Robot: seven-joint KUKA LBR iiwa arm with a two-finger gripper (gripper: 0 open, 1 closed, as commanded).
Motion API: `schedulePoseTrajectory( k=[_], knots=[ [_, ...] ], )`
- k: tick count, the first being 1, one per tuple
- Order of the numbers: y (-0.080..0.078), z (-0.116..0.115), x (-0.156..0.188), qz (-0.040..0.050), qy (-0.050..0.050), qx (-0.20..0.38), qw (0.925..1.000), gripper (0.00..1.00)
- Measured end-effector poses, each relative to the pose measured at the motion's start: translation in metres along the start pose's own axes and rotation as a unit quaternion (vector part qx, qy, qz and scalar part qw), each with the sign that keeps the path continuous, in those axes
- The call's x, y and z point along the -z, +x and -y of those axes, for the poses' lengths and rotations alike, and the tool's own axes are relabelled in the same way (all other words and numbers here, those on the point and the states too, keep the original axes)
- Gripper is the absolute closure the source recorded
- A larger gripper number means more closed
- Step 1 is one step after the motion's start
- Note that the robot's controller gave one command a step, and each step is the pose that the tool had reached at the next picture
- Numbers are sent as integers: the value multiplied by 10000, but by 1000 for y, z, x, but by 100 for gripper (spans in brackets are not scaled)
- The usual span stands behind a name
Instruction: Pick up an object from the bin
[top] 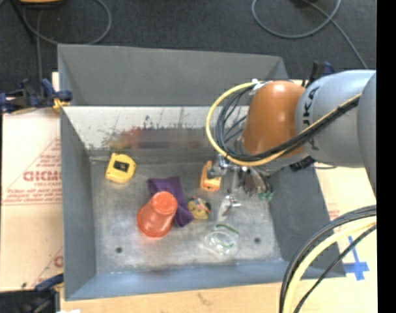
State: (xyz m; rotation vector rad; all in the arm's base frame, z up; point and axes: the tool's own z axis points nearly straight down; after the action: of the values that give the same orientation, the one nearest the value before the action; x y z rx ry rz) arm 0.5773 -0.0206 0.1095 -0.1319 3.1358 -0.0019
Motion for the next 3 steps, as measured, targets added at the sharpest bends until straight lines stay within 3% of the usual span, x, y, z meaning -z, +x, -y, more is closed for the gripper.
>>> schedulePoseTrajectory(
  k=[2, 3],
  knots=[
    [1, -12, -8, 18, 12, 165, 9999, 0],
    [24, -56, -31, -84, 15, 650, 9978, 100]
  ],
)
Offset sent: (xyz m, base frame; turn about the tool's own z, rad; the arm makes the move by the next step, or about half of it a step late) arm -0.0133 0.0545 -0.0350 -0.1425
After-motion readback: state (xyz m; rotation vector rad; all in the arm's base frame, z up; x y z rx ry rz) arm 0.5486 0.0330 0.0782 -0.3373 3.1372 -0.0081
